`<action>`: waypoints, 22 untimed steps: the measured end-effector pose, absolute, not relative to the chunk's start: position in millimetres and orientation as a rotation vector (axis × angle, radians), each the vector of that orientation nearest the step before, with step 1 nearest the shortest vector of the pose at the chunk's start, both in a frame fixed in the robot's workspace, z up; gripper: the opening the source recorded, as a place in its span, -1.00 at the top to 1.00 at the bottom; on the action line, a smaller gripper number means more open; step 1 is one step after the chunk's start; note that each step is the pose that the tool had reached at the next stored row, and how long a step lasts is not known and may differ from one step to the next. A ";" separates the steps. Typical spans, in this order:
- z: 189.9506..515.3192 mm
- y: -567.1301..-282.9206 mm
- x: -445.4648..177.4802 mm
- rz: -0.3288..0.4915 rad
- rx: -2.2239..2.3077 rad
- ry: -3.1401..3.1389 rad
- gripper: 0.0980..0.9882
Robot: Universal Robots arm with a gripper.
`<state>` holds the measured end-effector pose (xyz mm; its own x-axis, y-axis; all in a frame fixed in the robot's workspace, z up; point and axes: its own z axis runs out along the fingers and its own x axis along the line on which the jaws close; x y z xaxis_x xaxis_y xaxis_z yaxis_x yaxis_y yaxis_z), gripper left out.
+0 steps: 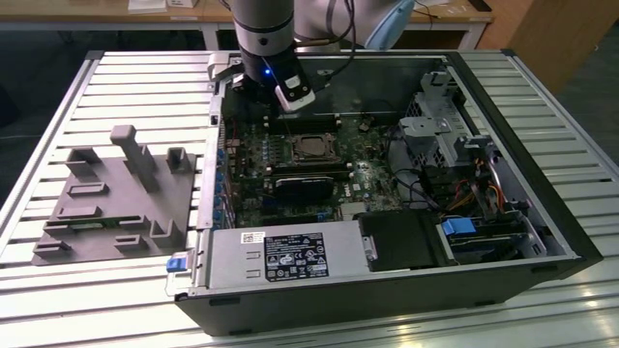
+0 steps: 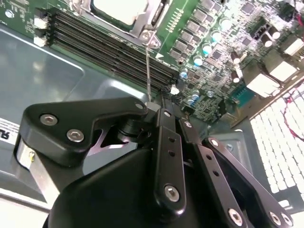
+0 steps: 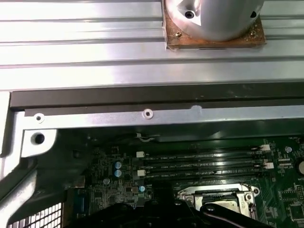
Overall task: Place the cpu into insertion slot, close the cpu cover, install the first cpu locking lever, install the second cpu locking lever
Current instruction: 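Install the first cpu locking lever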
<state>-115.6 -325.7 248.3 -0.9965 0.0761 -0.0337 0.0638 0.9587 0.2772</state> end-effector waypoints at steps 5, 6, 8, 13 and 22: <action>246.8 -325.7 -105.0 0.431 0.110 3.065 0.99; 246.6 -325.7 -102.3 0.431 0.110 3.065 0.99; 246.0 -325.7 -97.6 0.431 0.109 3.065 0.99; 245.0 -325.7 -84.7 0.431 0.109 3.065 0.99; 243.8 -325.7 -63.9 0.431 0.110 3.065 0.99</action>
<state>-63.9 -325.7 243.8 -0.9965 0.0761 -0.0336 0.0639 0.9587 0.2771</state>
